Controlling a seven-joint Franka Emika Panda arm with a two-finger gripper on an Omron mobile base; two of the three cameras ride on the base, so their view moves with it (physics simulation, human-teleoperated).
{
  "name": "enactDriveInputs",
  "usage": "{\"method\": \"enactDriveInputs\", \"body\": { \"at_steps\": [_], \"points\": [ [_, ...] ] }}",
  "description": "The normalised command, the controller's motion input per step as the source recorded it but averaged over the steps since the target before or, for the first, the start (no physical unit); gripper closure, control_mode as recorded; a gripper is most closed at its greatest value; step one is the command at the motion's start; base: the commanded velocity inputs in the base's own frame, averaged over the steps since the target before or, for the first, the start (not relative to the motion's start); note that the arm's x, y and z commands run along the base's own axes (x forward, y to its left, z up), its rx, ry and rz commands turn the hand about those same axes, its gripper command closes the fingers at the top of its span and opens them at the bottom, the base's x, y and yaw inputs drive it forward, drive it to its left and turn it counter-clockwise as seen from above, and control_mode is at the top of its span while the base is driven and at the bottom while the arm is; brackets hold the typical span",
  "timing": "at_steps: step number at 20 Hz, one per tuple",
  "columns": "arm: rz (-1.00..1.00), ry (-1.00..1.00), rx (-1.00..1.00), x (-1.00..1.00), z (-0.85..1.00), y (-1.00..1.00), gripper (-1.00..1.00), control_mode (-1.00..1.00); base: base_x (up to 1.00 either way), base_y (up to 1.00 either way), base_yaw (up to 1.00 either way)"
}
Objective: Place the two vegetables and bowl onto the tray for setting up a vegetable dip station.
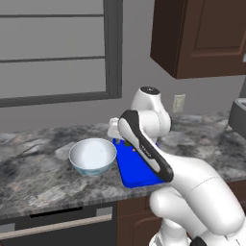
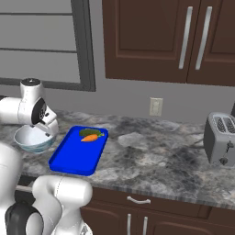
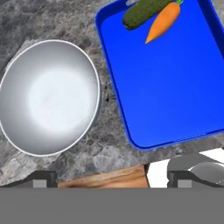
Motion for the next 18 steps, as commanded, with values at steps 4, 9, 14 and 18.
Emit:
{"method": "enactDriveInputs", "body": {
  "at_steps": [4,9,14,18],
  "points": [
    [0.03,-0.06,0.0,0.22,-0.35,0.07,-1.0,-1.0,0.0,0.0,0.0],
    [0.01,-0.03,0.0,0.25,-0.34,0.22,-1.0,-1.0,0.0,0.0,0.0],
    [0.01,-0.03,0.0,0.22,-0.23,0.1,-1.0,-1.0,0.0,0.0,0.0],
    [0.0,-0.04,0.0,0.14,-0.22,0.0,-1.0,-1.0,0.0,0.0,0.0]
  ]
}}
